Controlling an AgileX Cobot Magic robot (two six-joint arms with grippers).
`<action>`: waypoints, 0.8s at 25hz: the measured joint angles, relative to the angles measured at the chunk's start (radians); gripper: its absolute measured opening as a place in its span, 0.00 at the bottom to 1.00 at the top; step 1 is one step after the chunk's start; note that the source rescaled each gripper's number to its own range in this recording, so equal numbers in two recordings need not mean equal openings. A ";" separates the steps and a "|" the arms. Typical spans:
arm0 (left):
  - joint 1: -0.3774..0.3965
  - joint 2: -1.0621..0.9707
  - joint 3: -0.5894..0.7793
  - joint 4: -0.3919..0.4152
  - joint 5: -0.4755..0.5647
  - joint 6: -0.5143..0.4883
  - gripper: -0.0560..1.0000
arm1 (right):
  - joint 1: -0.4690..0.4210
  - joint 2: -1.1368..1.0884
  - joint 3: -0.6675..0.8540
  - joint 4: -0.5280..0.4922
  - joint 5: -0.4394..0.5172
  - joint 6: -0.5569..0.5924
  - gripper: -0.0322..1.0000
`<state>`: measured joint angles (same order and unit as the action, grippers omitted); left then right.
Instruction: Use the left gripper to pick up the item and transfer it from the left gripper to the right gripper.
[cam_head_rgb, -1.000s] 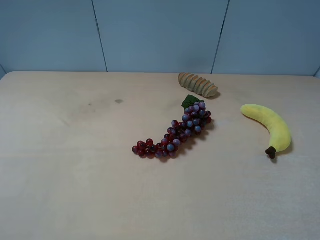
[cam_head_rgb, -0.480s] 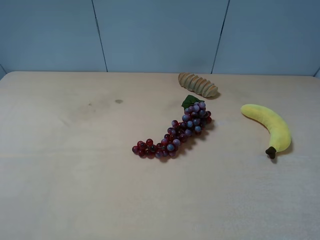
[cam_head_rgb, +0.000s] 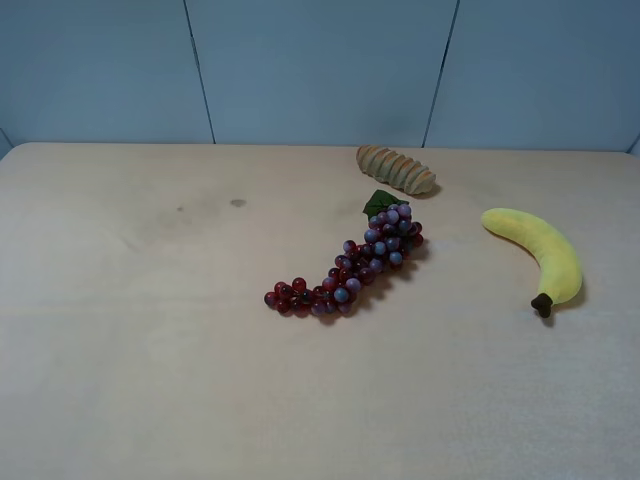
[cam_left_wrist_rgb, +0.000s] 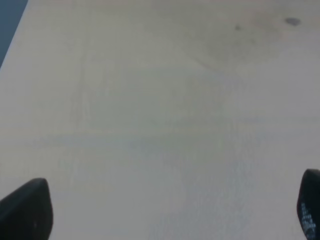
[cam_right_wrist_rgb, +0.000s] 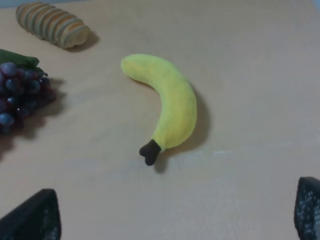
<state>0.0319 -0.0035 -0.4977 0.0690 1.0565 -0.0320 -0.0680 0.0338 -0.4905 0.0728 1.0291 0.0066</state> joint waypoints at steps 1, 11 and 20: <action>0.000 0.000 0.000 0.000 0.000 0.000 0.98 | 0.015 -0.007 0.000 0.000 0.000 0.000 1.00; 0.000 0.000 0.000 0.000 0.000 0.000 0.98 | 0.116 -0.035 0.000 0.001 0.000 0.000 1.00; 0.000 0.000 0.000 0.000 0.000 0.000 0.98 | 0.116 -0.035 0.000 -0.012 0.000 0.000 1.00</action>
<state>0.0319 -0.0035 -0.4977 0.0690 1.0565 -0.0320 0.0481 -0.0016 -0.4905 0.0606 1.0291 0.0066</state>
